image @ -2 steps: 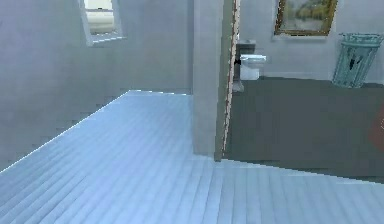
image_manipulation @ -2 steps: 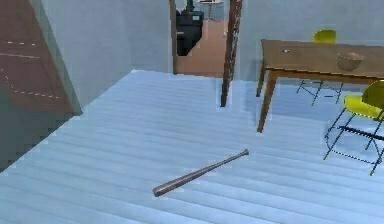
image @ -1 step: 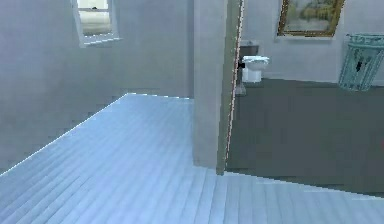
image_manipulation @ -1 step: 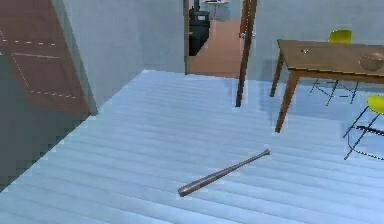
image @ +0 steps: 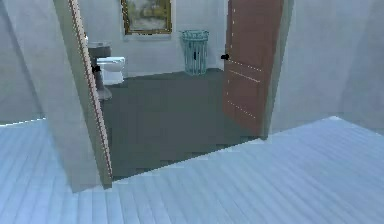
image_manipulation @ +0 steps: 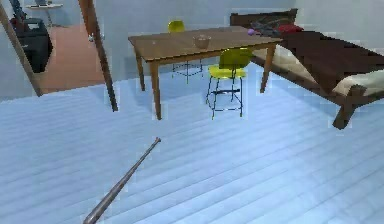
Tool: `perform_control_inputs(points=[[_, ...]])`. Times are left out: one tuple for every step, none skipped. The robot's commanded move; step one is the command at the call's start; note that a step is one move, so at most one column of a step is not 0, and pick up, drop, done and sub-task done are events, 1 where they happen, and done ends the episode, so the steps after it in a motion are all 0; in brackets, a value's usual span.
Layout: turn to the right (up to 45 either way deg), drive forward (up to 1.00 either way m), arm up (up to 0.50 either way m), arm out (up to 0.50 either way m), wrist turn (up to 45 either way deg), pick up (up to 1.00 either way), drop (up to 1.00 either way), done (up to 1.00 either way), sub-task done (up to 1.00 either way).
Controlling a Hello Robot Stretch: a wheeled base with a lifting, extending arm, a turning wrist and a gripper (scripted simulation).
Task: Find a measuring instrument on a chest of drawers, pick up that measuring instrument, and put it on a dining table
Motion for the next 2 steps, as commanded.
perform_control_inputs(points=[[0.0, 1.00, 0.00, 0.00, 0.0, 0.00, 0.00, 0.00, 0.00], [3.0, 0.00, 0.00, 0.00, 0.0, 0.00, 0.00, 0.00, 0.00]])
